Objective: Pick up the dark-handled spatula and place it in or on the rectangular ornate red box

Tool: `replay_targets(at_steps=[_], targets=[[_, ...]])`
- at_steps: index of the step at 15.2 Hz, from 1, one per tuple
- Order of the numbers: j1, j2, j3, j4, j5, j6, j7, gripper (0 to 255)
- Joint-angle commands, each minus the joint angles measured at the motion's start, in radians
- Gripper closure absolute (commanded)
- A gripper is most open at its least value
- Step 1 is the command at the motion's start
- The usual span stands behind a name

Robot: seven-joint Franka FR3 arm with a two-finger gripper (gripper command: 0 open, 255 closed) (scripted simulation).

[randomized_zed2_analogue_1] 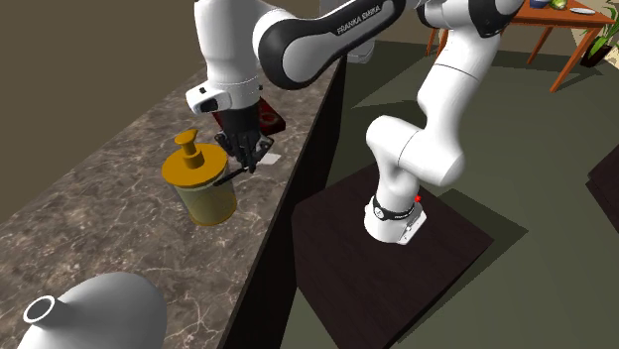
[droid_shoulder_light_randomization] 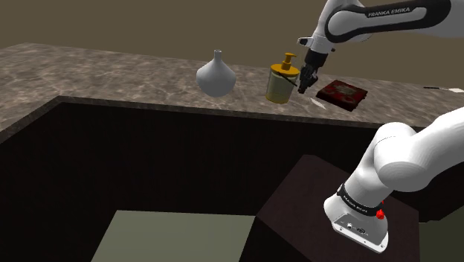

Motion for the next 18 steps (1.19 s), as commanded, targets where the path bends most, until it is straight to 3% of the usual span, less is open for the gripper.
replay_targets(at_steps=[1, 9, 18], targets=[[0.002, -0.003, 0.007, 0.025, 0.004, -0.028, 0.002, 255], [0.008, -0.008, 0.027, 0.114, 0.017, -0.123, 0.003, 255], [-0.044, 0.025, -0.157, 0.212, -0.045, -0.157, -0.221, 255]])
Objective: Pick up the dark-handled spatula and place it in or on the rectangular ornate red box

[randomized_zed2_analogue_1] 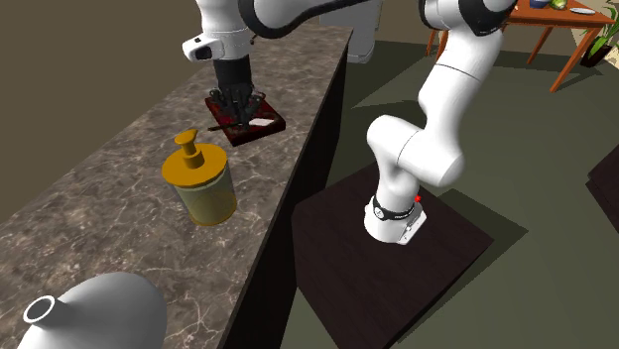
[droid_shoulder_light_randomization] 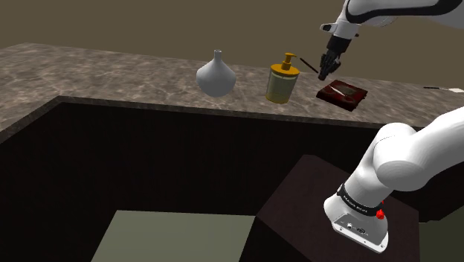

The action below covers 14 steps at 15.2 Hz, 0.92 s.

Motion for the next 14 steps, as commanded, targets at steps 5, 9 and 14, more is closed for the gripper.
replay_targets(at_steps=[5, 9, 14], targets=[[-0.003, 0.069, -0.141, 0.11, -0.01, -0.017, -0.161, 255], [0.018, 0.142, -0.261, 0.201, 0.008, -0.022, -0.281, 255], [0.085, 0.287, -0.47, 0.341, 0.092, -0.027, -0.464, 255]])
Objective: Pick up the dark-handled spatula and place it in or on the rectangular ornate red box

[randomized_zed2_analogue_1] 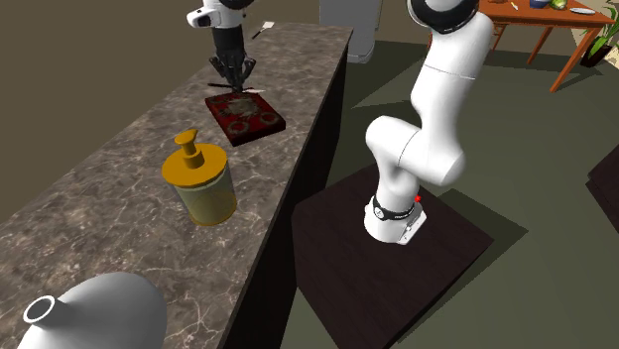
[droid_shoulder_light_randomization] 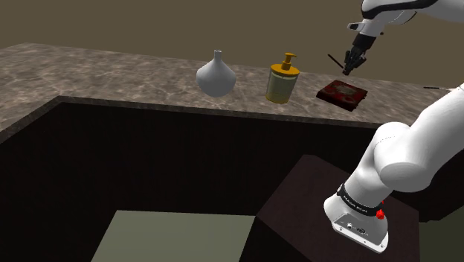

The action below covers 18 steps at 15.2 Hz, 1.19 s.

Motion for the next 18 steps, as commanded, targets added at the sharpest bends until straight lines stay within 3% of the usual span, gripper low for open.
replay_targets(at_steps=[1, 2, 3, 6, 18], targets=[[0.037, 0.075, -0.108, 0.06, 0.054, -0.002, -0.092, 255], [0.067, 0.13, -0.181, 0.093, 0.101, -0.004, -0.148, 255], [0.108, 0.396, -0.399, 0.164, 0.357, -0.027, -0.37, 255], [0.056, 0.354, -0.321, 0.121, 0.316, 0.018, -0.343, 255], [0.015, 0.414, -0.295, -0.021, 0.383, 0.168, -0.398, 255]])
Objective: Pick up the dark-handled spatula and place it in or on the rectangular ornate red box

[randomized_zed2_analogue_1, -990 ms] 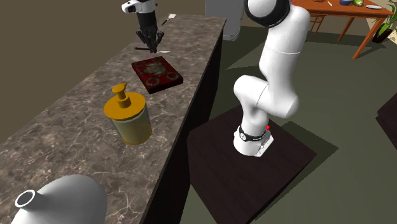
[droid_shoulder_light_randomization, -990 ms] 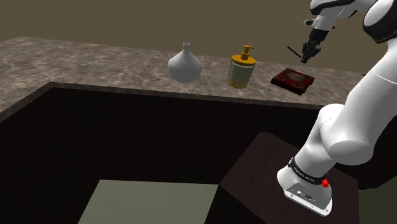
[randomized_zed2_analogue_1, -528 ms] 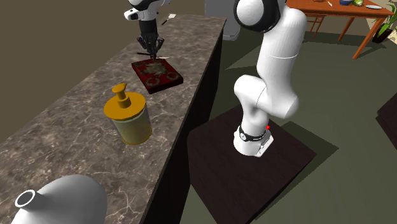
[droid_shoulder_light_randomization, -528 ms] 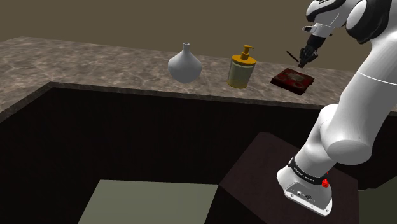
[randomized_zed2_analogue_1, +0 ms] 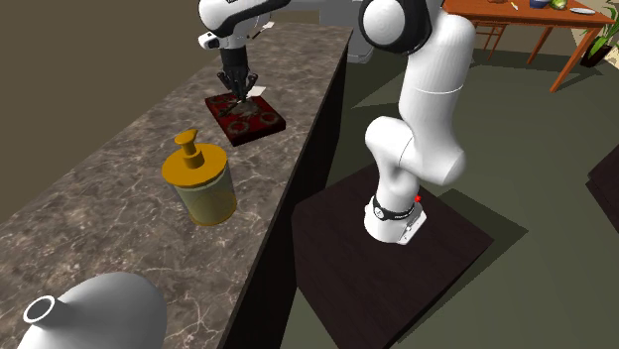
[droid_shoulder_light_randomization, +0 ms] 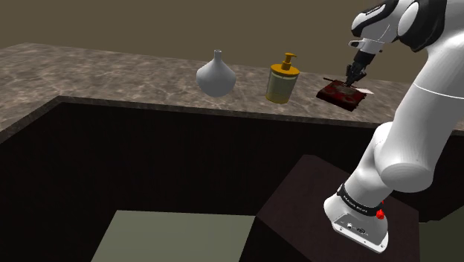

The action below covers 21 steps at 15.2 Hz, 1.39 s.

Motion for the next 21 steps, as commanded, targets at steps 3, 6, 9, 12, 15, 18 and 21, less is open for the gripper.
replay_targets(at_steps=[3, 6, 9, 12, 15, 18, 21], targets=[[-0.022, 0.027, 0.013, -0.015, 0.029, 0.02, -0.021, 255], [-0.022, 0.027, 0.013, -0.015, 0.029, 0.02, -0.021, 255], [-0.022, 0.027, 0.013, -0.015, 0.029, 0.02, -0.021, 255], [-0.022, 0.027, 0.013, -0.015, 0.029, 0.02, -0.021, 0], [-0.022, 0.027, 0.013, -0.015, 0.029, 0.02, -0.021, 0], [0.009, -0.016, -0.012, 0.07, -0.019, -0.072, 0.013, 0], [0.011, -0.021, -0.015, 0.095, -0.026, -0.098, 0.018, 0]])
